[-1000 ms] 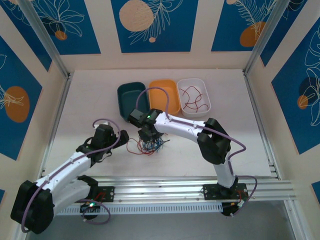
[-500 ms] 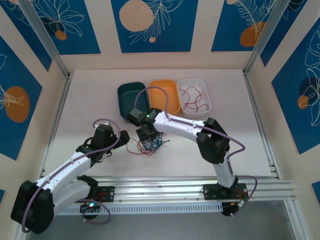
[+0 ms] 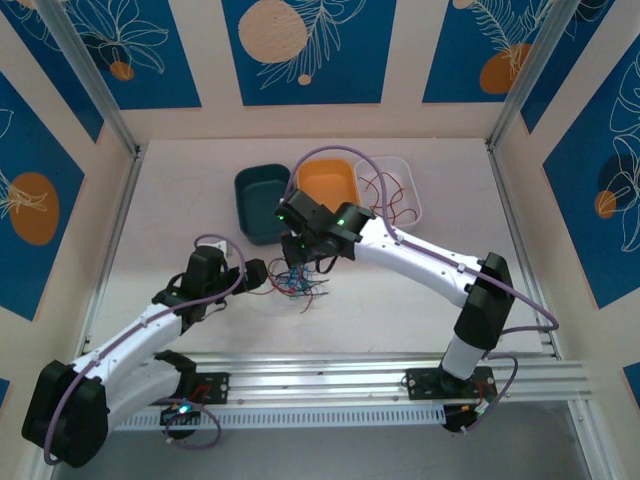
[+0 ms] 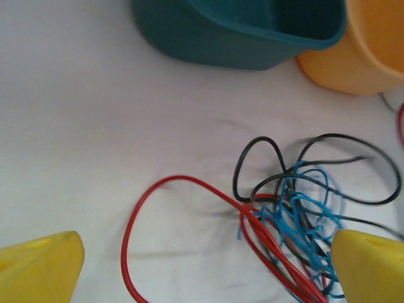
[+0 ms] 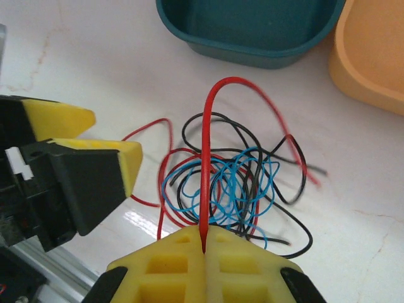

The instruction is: Untangle the cables

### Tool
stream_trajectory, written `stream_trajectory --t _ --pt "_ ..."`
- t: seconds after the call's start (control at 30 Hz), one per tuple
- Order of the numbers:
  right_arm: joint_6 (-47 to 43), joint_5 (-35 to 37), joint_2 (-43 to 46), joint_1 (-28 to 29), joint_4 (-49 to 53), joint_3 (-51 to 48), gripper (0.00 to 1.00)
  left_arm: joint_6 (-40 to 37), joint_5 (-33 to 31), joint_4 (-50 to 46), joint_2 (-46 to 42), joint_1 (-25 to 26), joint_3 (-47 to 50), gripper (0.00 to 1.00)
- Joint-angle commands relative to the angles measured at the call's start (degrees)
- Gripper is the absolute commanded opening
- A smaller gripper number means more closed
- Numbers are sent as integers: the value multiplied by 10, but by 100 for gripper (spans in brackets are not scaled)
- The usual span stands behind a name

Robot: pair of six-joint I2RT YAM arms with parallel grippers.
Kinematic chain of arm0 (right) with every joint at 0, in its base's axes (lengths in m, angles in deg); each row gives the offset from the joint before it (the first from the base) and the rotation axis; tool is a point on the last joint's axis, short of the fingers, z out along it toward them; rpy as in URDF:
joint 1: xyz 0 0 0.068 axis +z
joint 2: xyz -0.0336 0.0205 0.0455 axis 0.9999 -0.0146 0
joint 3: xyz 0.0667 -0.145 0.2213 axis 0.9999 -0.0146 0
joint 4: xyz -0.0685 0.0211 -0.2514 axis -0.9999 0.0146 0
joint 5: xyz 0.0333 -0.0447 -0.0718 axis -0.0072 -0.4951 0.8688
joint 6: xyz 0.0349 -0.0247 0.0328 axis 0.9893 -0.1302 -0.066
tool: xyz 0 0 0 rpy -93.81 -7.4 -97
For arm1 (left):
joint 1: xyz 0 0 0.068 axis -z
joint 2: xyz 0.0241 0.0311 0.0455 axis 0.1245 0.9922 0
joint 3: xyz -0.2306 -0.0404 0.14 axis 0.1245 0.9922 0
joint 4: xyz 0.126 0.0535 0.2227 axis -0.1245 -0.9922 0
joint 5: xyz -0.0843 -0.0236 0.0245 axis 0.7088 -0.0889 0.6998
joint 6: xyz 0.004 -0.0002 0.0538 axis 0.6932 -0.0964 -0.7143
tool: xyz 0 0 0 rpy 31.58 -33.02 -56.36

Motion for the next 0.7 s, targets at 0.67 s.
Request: stream_trajectory --t 0.67 --pt "63 -200 83 -105 -128 -176 0 1 35 65 49 6 -11 100"
